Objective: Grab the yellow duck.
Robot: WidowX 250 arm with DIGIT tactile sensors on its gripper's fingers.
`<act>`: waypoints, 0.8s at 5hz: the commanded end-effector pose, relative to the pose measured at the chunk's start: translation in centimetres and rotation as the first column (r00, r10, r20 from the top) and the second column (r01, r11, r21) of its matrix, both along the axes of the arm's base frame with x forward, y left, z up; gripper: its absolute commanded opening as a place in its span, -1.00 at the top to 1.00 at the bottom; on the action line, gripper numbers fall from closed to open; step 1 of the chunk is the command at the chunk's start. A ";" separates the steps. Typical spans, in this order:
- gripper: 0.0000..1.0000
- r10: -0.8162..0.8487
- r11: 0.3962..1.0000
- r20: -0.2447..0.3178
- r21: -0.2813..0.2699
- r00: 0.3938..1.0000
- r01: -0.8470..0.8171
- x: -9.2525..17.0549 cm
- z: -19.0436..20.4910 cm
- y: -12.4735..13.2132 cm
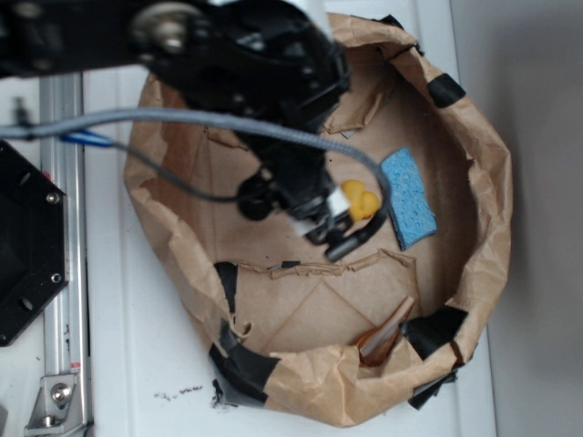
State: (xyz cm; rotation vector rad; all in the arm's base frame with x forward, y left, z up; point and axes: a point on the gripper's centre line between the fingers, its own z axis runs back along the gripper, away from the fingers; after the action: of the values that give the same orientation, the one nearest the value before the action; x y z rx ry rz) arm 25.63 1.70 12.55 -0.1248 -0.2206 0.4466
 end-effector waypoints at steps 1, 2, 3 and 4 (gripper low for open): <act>-1.00 0.125 0.991 -0.072 0.055 0.990 -0.121 2.4 -2.7 -0.1; -1.00 0.119 0.988 -0.144 0.118 0.982 -0.102 3.0 -4.8 0.1; -1.00 0.140 0.983 -0.160 0.138 0.977 -0.118 3.4 -5.9 0.4; -1.00 0.148 0.979 -0.185 0.163 0.972 -0.118 3.8 -7.3 0.6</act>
State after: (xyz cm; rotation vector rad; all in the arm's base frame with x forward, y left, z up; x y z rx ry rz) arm 28.95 2.24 4.54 0.0855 -0.0371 0.5718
